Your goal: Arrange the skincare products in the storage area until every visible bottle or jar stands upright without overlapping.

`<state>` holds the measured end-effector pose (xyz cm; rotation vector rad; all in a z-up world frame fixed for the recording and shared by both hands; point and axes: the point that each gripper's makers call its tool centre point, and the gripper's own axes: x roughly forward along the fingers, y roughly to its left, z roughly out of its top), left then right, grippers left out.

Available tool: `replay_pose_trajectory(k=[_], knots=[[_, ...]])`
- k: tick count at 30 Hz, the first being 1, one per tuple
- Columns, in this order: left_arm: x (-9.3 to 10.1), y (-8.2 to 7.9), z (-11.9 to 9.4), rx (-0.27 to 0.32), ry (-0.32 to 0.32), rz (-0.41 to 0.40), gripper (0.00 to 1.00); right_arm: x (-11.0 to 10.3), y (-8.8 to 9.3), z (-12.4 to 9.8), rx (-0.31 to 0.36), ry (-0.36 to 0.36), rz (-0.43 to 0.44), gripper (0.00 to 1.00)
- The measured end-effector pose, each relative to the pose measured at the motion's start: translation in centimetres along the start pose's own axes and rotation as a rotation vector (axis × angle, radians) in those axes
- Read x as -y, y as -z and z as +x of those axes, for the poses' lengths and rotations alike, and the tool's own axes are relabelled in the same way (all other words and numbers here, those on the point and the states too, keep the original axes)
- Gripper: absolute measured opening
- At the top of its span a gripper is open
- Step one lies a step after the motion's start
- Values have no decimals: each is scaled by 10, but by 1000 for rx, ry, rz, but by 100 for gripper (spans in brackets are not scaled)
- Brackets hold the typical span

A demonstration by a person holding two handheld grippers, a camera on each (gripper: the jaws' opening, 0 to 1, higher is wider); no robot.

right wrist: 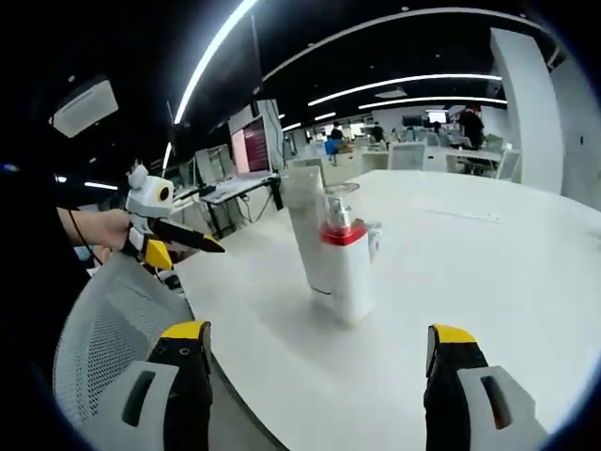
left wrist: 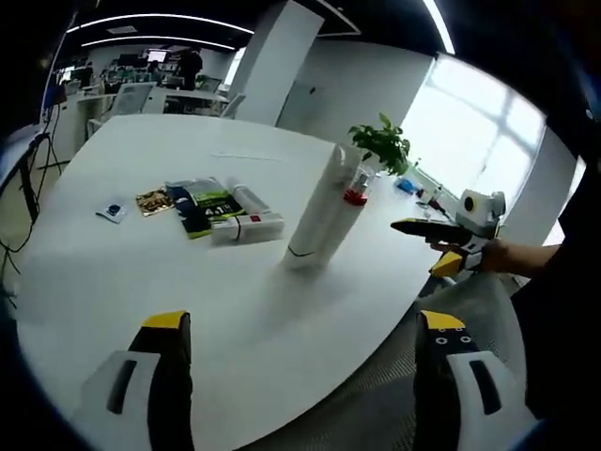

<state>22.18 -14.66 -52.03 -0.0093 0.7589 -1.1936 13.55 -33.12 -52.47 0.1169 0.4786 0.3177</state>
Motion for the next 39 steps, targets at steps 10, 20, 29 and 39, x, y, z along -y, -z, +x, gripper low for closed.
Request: replay_pose_trajectory(k=[10,20,29,39], knots=[[-16,-12,18,-47,20,54,89,4,2,-1,-8,31,-8,97],[-58,-33,57,-89,-18,169,68,8,6,-2,-25,54,8,94],[-76,-53,83,-120,-21,284,61,7,9,-1,-50,52,10,92],[-92,-72,113,-152,1,372,56,7,10,-2,-62,61,18,90]])
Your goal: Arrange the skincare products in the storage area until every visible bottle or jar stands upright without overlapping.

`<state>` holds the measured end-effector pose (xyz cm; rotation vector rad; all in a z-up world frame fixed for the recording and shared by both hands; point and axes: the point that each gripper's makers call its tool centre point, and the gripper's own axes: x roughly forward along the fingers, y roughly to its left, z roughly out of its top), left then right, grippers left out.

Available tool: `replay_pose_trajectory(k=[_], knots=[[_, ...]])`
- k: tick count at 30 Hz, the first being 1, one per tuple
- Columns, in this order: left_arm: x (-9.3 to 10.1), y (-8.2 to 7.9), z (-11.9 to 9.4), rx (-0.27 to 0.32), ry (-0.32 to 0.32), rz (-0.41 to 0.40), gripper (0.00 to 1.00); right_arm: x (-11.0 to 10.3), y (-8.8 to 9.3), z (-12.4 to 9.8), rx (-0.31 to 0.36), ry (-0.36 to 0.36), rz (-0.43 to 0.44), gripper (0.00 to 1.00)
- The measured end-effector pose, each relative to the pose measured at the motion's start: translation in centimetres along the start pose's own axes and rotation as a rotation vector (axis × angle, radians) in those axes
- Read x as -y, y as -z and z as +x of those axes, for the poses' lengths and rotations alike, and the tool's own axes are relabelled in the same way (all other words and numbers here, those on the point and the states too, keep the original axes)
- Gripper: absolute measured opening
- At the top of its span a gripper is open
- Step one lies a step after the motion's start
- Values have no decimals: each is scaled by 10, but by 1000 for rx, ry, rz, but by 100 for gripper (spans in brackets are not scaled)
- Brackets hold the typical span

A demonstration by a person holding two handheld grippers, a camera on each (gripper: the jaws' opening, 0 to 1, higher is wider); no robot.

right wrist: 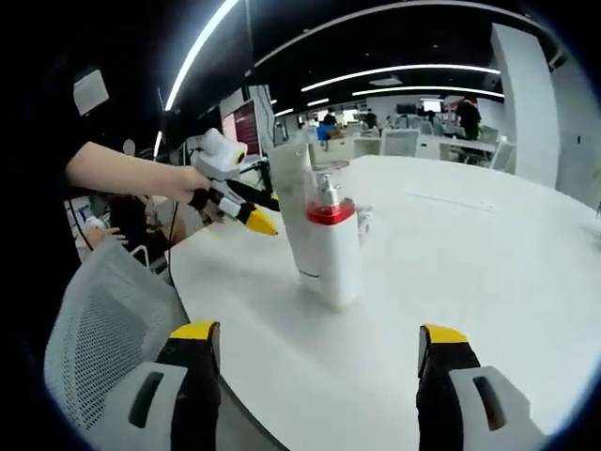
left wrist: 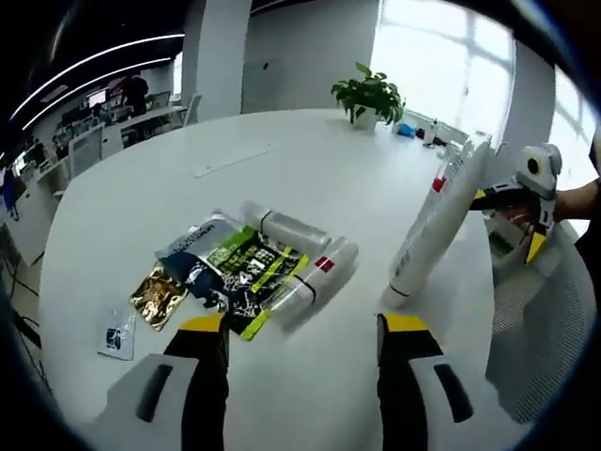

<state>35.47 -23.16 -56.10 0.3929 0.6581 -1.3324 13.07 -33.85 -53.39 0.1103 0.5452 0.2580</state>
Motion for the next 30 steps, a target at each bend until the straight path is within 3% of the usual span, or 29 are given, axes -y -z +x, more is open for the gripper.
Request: replay_pose_trajectory(k=[7,11,16,25,30], knots=[[-10,2,14,-25,3,15,50,2,2,0,-13,8,4,89],[-12,3,24,-26,14,-13,56,1,3,1,-22,8,4,89],[-11,2,34,-22,40,-17,54,2,4,2,-28,10,10,88],[-10,8,53,-110,90,196,43,5,7,2,-40,18,16,88],[-3,11,55,-150,107,225,31,6,9,2,-48,21,16,87]])
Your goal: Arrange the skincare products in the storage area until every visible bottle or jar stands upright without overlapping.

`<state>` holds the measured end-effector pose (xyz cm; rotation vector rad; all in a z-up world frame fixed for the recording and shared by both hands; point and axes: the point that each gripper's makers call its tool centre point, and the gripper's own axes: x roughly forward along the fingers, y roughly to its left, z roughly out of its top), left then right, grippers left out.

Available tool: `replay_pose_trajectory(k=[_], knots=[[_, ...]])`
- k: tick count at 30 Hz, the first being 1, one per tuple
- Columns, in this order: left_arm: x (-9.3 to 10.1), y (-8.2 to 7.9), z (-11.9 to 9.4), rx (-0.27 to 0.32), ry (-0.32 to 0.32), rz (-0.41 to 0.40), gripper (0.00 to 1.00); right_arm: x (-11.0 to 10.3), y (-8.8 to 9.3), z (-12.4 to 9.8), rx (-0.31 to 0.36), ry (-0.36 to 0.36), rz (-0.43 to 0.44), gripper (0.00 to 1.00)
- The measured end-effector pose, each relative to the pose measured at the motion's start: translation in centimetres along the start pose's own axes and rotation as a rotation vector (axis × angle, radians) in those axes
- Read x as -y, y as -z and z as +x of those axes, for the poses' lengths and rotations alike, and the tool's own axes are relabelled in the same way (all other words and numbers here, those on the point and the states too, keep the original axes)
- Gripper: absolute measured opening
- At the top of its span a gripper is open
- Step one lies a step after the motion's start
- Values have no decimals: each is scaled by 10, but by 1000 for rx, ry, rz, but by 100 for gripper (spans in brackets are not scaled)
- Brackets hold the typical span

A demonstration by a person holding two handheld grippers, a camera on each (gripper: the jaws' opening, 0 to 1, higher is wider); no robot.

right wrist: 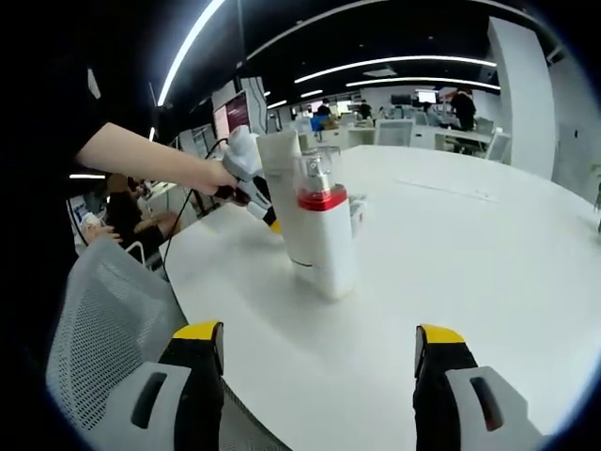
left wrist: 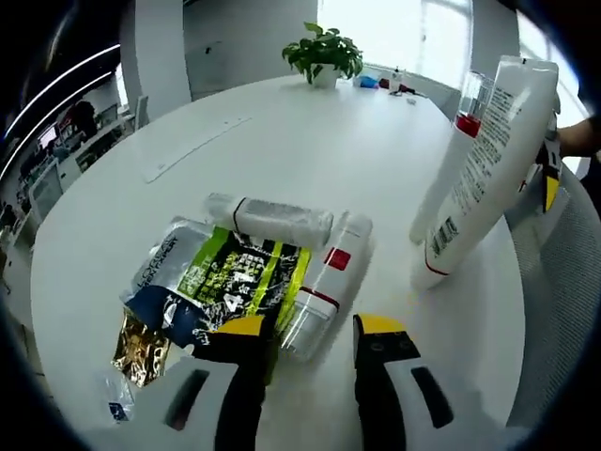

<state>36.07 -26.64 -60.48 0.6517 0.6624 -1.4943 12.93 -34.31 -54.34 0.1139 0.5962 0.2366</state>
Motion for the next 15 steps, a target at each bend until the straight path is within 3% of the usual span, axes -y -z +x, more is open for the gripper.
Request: replay_pose_trajectory(k=[5,15], knots=[[4,9,1,-46,22,51,22,0,1,0,-7,3,0,87],[10,6,-10,-21,46,30,20,1,1,1,-9,4,-7,86]])
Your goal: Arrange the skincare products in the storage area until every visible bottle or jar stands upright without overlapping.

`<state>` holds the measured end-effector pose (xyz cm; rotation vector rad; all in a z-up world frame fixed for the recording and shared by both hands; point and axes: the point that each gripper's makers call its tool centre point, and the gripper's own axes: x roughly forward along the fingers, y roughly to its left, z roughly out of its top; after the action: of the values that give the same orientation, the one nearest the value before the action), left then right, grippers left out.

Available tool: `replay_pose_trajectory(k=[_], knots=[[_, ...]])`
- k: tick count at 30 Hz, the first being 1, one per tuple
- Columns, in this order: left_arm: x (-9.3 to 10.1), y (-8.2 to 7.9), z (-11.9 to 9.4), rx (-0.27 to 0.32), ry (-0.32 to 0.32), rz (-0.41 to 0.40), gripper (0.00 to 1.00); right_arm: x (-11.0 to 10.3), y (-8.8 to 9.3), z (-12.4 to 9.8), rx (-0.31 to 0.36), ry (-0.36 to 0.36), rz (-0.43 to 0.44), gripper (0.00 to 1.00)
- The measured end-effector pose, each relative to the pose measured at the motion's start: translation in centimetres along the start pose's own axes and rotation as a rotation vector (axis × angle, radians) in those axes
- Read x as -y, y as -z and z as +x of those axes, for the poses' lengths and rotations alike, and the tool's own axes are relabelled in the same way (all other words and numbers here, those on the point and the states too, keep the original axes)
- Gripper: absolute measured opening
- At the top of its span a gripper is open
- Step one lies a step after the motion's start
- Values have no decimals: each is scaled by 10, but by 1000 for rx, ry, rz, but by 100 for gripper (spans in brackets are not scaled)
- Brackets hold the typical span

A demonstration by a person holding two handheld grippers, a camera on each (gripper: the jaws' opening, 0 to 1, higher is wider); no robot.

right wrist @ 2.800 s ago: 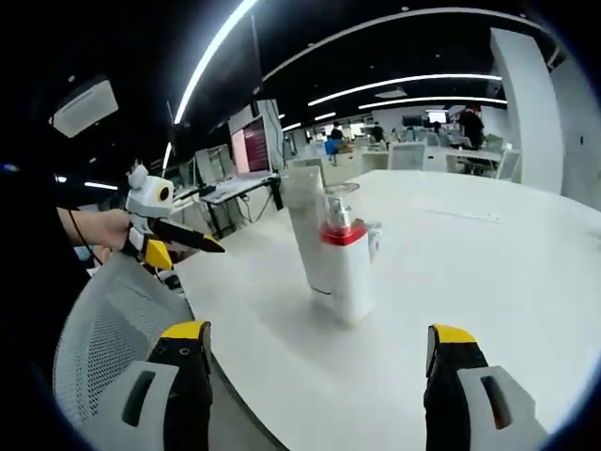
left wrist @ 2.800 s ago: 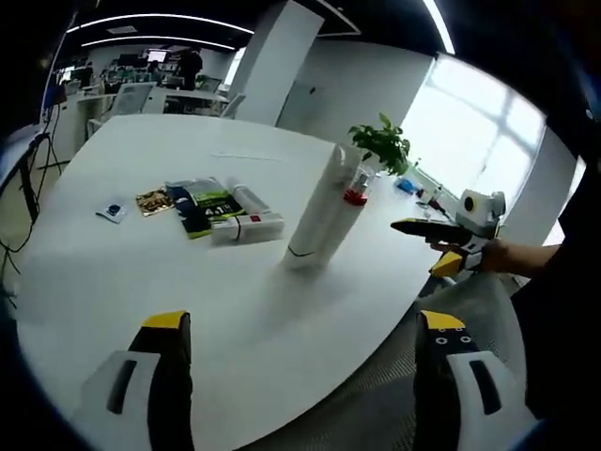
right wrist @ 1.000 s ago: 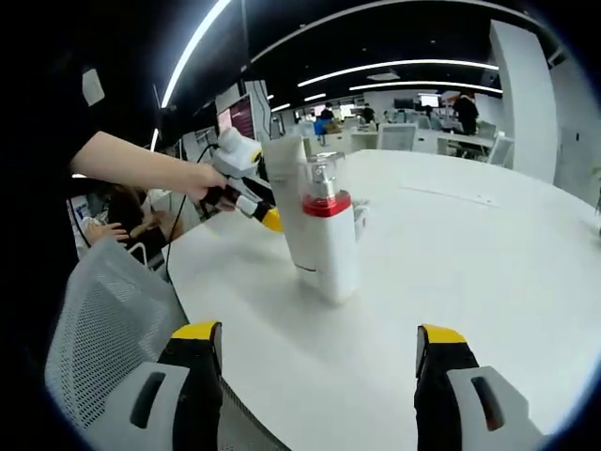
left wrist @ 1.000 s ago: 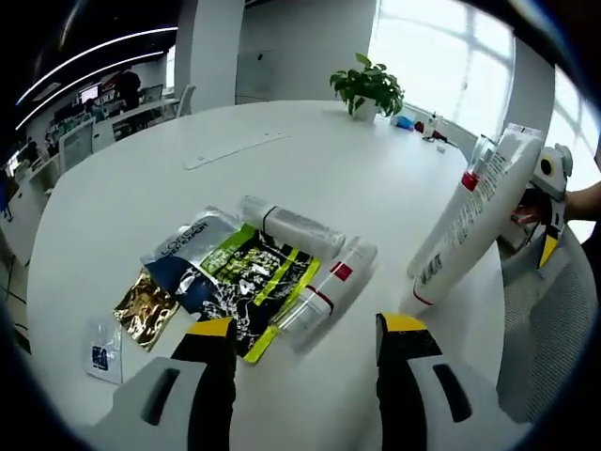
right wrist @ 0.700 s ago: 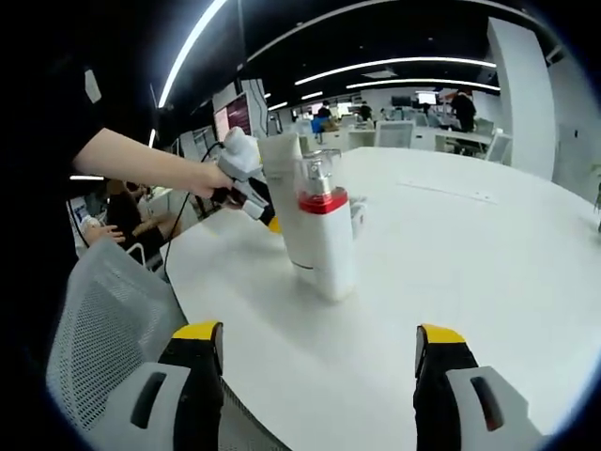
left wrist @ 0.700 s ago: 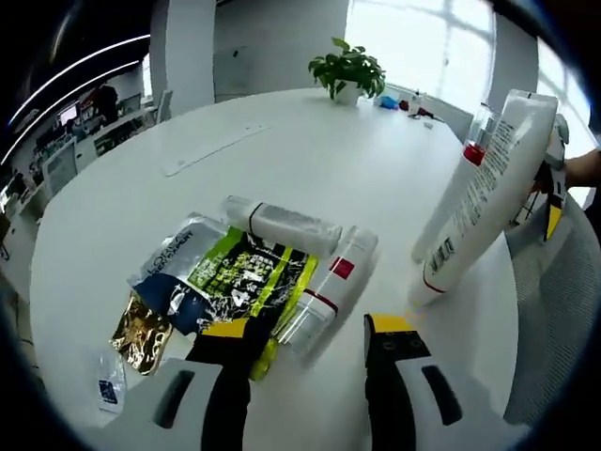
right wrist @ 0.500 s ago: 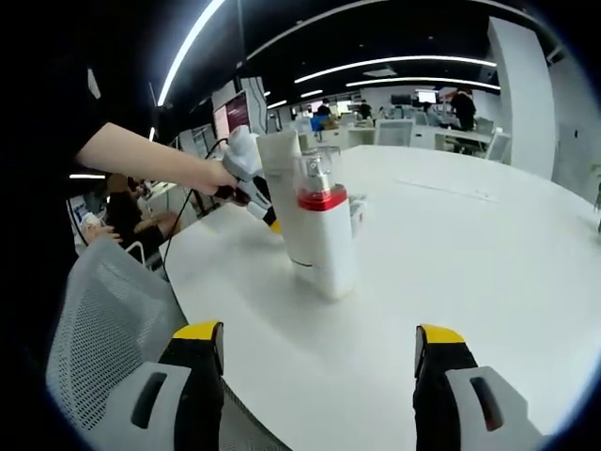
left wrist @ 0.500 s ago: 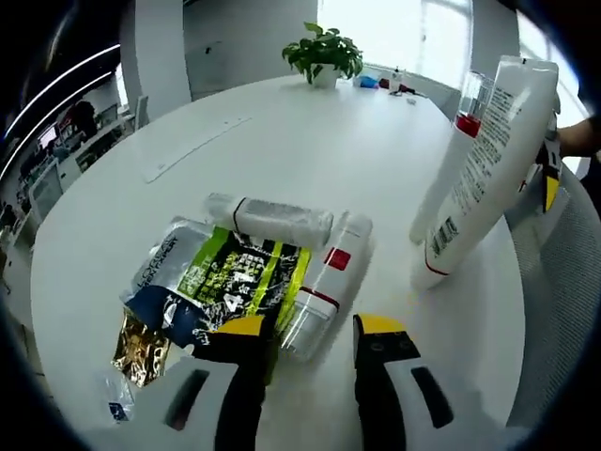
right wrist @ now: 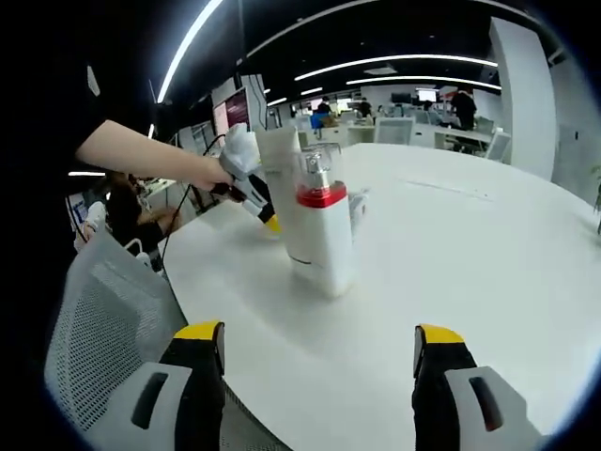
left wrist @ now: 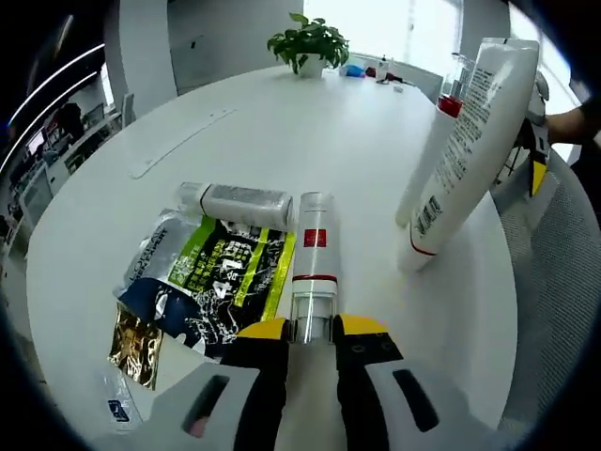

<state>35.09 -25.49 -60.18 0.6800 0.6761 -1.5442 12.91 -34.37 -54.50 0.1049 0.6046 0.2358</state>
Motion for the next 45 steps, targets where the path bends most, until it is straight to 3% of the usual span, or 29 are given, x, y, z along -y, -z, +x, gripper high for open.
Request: replay_pose_trajectory(k=[7,10,14,29,37,45], knots=[[-6,-2,-23,65,-25,-20,19,-1,-2,-1,8,-4,-4,86],[0,-7,-37,74,-45,-15,19,-2,-2,-1,10,-10,-8,86],[-5,-7,-54,94,-75,-7,19,-5,-4,0,12,-20,-22,86],[5,-40,-123,173,-201,71,19,-8,-16,-5,49,-42,-37,86],[21,-58,-157,208,-235,109,19,-17,-51,-6,127,-85,-26,87],[44,-72,-179,214,-221,182,19,-36,-86,-16,236,-151,68,85]])
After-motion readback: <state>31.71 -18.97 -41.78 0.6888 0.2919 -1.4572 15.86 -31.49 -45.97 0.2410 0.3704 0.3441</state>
